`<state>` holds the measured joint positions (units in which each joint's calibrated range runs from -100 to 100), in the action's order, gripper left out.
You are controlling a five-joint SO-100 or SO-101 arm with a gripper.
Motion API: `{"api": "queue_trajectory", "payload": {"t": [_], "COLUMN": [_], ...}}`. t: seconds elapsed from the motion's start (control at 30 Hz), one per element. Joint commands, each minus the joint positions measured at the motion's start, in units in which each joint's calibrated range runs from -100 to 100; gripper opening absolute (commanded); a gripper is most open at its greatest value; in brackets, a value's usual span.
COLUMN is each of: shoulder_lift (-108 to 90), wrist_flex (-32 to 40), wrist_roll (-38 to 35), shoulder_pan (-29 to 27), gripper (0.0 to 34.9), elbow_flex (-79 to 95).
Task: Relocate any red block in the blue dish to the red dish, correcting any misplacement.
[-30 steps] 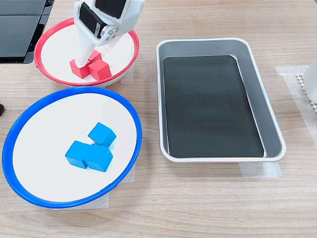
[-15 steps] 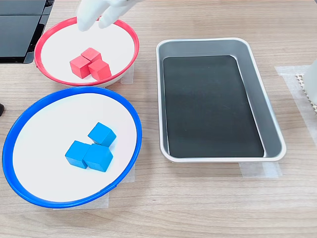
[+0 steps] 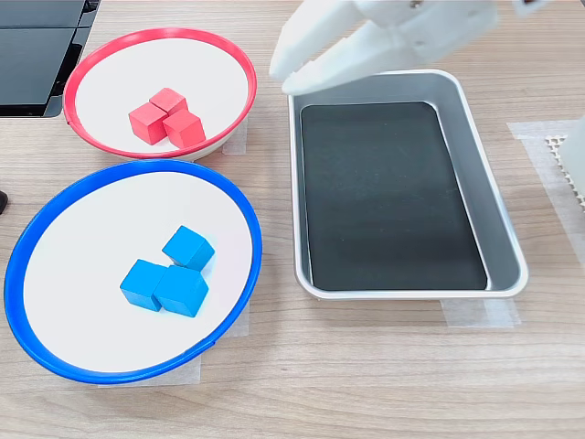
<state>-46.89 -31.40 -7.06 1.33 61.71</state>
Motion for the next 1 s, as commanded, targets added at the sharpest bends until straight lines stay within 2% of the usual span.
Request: {"api": "queue_trajectory", "payload": {"t": [0.0,0.43,0.97], "shoulder_lift": [-10.1,-37.8,-52.0], "wrist_flex": [2.1,-2.7,-16.7], "wrist_roll": [2.8,7.3,7.8], "shoulder_pan": [-0.7,-0.5,-1.4], "gripper": [0.4,0.4,0.4], "elbow_flex": [8.1,30.6,36.3]}}
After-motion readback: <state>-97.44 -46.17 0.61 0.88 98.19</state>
